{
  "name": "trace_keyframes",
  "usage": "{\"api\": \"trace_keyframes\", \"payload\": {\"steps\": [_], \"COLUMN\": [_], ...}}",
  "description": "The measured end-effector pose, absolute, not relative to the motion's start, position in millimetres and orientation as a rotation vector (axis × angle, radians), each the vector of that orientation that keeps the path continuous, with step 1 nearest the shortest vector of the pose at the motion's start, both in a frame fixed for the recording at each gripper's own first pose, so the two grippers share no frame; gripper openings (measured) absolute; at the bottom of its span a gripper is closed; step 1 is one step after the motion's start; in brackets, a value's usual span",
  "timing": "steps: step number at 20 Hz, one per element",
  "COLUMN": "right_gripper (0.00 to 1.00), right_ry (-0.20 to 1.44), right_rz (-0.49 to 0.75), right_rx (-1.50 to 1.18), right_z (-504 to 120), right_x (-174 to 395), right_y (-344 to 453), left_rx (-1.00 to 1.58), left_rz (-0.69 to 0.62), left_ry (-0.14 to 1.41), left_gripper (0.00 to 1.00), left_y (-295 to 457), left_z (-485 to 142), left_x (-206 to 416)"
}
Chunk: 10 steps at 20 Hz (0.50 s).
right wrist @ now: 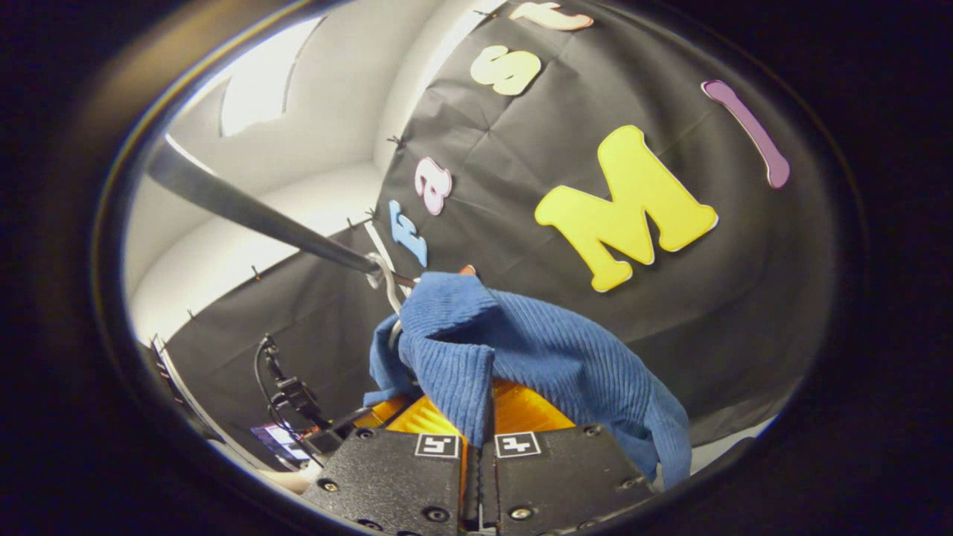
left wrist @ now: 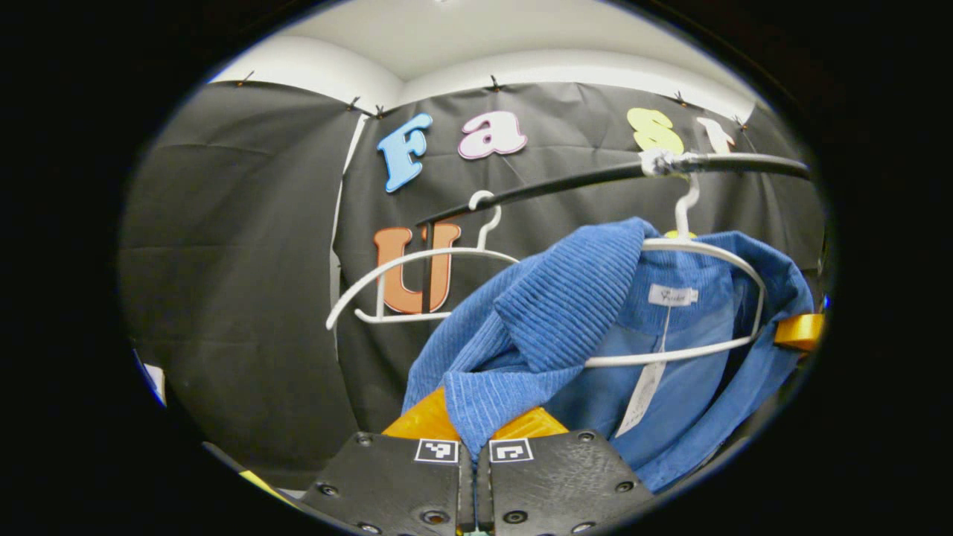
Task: Grasp the clothes on the hanger with both hands and then place them into the laundry hamper below.
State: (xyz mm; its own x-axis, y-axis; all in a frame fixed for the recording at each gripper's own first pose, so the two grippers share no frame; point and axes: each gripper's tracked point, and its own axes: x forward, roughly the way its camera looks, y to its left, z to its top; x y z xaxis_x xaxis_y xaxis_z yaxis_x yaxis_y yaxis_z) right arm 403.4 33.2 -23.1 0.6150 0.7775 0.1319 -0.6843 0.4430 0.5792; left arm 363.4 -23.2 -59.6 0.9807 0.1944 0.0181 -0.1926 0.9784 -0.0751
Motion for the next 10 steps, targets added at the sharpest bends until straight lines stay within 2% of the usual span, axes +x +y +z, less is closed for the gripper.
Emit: {"api": "trace_keyframes", "payload": {"steps": [6, 10], "right_gripper": [0.04, 0.04], "right_ry": [0.079, 0.054], "right_rz": [0.879, 0.789], "right_rx": [0.837, 0.898], "right_z": [7, 10], "right_x": [420, 442], "right_y": [1, -15], "left_rx": [-0.184, -0.192], "left_rz": [0.226, 0.249], "left_ry": [-0.136, -0.162], "left_gripper": [0.01, 0.05], "left_y": [6, 24], "left_z": [-16, 0], "left_x": [352, 355]}}
